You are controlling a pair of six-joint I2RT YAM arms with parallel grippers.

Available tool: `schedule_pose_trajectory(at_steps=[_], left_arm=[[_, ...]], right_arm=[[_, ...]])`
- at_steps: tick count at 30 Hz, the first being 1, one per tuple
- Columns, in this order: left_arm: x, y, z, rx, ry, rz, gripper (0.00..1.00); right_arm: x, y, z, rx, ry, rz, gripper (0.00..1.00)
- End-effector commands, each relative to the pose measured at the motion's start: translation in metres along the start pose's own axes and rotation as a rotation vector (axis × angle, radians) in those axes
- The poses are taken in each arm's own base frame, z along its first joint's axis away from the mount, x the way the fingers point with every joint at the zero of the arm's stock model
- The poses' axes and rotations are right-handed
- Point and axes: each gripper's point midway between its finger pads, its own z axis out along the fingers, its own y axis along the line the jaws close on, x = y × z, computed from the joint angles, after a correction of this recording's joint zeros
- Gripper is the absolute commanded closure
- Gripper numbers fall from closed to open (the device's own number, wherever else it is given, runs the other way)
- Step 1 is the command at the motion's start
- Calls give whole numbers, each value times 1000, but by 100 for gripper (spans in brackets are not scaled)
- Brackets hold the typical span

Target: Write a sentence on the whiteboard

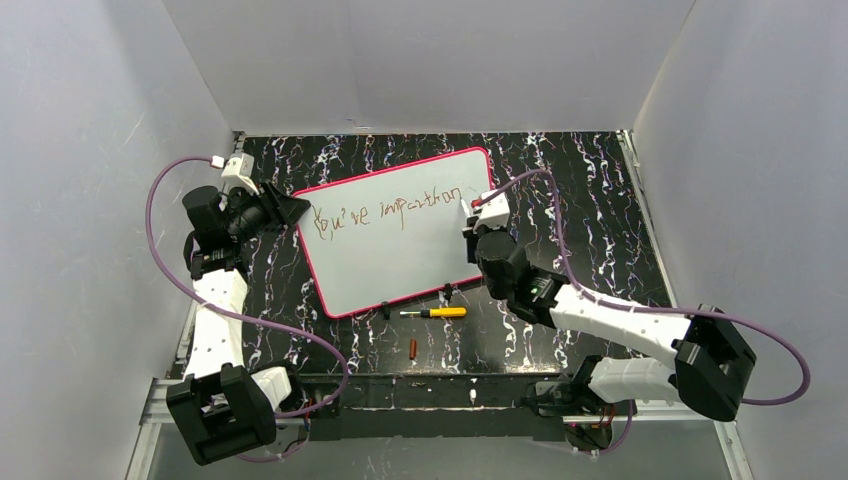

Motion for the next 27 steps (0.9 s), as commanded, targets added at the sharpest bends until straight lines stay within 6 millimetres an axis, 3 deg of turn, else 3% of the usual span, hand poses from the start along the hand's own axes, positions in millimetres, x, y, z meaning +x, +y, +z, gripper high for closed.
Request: schedule_pose_trajectory(at_steps=[1, 6, 13, 27], left_arm=[[-5, -14, -5, 44, -18, 36, 64], [-5, -14, -4, 44, -16, 33, 64], [-5, -14, -4, 44, -16, 36, 64], [-5, -13, -4, 42, -14, 35, 64]], right_arm=[[-29, -7, -8, 0, -78, 53, 99], [-43, -11, -4, 21, -117, 41, 99], [-43, -7, 9, 6, -113, 35, 99], [-37, -5, 16, 2, -94, 21, 99]])
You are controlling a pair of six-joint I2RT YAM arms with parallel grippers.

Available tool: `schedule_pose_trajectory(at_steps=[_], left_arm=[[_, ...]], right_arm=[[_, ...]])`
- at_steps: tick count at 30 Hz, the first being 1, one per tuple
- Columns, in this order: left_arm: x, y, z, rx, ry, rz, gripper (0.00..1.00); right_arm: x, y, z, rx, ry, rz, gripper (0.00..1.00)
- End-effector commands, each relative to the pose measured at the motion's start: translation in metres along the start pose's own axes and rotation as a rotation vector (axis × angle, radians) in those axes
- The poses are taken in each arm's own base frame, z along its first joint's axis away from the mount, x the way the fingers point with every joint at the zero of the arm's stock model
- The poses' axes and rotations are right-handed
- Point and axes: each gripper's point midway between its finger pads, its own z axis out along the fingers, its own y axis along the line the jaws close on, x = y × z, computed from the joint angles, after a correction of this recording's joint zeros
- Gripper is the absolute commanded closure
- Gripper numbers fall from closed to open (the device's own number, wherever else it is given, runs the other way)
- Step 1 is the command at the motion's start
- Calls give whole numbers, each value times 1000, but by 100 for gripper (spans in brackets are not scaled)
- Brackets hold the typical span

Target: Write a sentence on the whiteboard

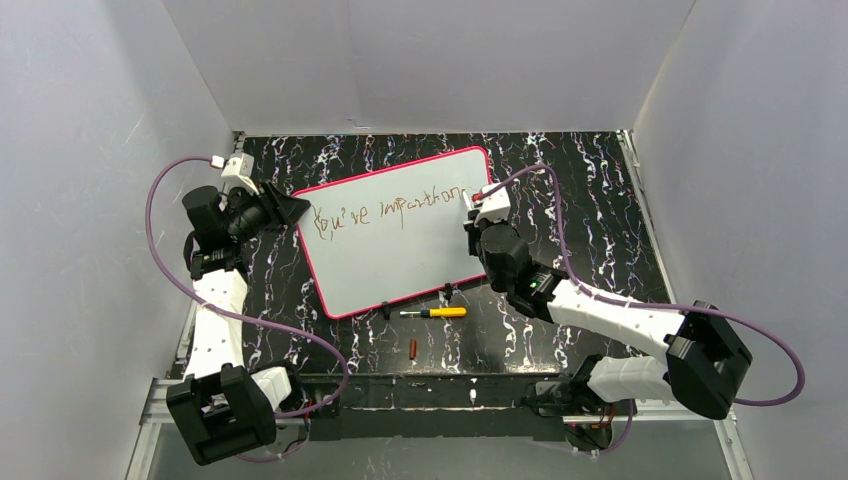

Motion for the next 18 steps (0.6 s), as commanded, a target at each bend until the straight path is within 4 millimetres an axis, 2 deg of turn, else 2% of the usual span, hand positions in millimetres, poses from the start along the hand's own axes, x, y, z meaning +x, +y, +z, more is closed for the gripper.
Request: schedule_pose_trajectory(at_steps=[1, 10, 18], left_arm=[[-4, -13, -4, 42, -12, 32, 64], [-4, -13, -4, 42, -14, 34, 64], [-4, -13, -4, 40, -15, 34, 64]], right_arm=[[-26, -1, 5, 20, -58, 36, 99], [-24, -22, 8, 91, -44, 54, 99], [-39, -16, 0, 17, -92, 70, 99]])
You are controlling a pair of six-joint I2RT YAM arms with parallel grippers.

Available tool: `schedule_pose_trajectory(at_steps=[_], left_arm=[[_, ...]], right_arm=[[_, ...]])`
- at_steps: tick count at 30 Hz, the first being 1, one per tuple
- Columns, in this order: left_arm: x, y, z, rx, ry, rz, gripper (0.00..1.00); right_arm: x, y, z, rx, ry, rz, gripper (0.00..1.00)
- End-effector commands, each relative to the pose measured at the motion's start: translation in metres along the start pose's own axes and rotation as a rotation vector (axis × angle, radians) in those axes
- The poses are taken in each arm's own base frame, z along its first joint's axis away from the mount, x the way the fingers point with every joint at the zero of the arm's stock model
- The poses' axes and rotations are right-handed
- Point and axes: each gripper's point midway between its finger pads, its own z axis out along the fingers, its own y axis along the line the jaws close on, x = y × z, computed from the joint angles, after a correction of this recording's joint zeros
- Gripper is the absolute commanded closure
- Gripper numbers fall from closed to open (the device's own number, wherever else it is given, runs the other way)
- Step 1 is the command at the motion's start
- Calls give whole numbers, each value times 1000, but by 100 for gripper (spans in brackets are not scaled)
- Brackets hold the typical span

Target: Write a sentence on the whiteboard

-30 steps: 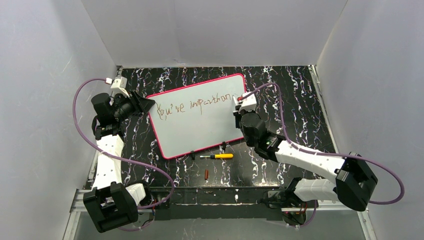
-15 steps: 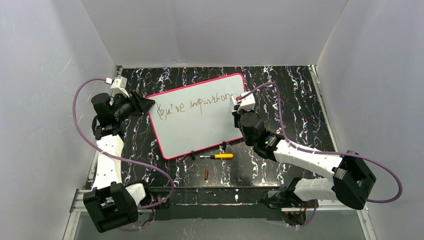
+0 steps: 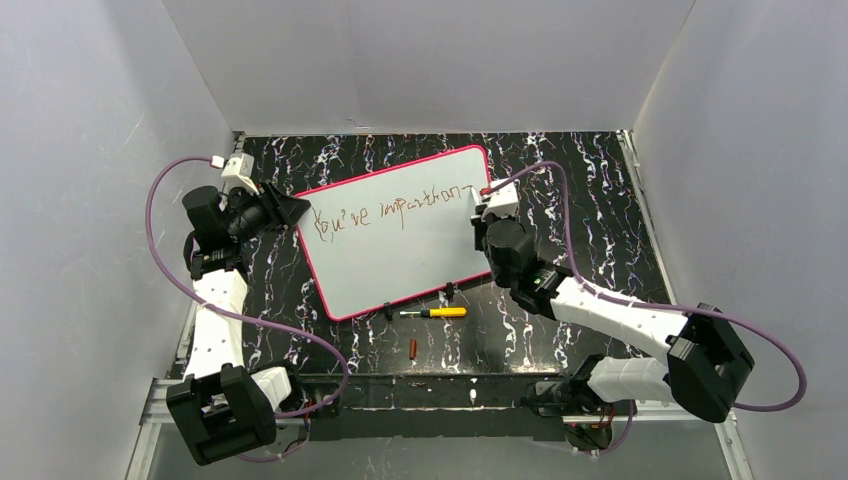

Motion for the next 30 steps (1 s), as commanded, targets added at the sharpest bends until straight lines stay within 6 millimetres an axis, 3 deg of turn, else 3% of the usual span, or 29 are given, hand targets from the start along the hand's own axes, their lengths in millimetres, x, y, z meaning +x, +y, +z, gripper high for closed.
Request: schedule_pose_trajectory(at_steps=[1, 6, 12, 30], left_arm=[[-5, -13, -4, 40, -15, 36, 64], [-4, -13, -4, 40, -14, 35, 64], [-4, -13, -4, 39, -14, 34, 64], [-5, -13, -4, 41, -16, 35, 64]], right_arm=[[-42, 3, -7, -43, -104, 64, 99], [-54, 3, -6, -45, -133, 55, 99], [-54, 7, 5, -26, -123, 14, 99], [-4, 2, -7, -38, 2, 28, 99]])
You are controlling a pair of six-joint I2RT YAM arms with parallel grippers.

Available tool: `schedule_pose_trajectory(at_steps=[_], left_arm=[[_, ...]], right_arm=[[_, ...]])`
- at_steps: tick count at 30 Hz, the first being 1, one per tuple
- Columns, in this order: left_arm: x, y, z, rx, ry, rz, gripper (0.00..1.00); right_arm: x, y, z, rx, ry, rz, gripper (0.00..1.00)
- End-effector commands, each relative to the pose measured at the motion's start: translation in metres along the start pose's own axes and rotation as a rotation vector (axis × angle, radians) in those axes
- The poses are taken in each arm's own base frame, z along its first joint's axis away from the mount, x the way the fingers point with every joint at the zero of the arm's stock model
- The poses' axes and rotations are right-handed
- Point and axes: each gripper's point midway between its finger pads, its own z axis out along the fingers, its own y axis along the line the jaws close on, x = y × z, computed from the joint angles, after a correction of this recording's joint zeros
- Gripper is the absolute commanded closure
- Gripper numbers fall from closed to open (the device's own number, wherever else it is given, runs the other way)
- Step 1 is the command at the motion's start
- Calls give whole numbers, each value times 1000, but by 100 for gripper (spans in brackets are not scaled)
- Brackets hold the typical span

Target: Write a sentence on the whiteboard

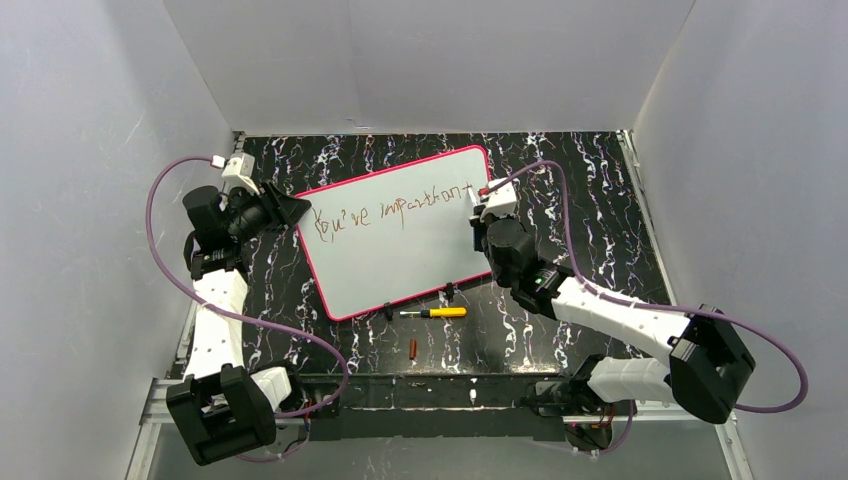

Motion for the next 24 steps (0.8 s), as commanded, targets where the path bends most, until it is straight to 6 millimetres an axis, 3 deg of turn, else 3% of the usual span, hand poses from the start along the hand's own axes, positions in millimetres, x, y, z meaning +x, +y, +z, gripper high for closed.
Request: schedule_pose_trajectory(at_steps=[1, 13, 24], left_arm=[[-5, -13, -4, 37, -16, 35, 64], [-5, -13, -5, 40, -17, 35, 64], [-5, -14, -5, 40, -18, 35, 64]], right_arm=[[2, -2, -6, -4, 7, 42, 99], [24, 0, -14, -14, 70, 36, 99], [19, -11, -13, 60, 62, 17, 99]])
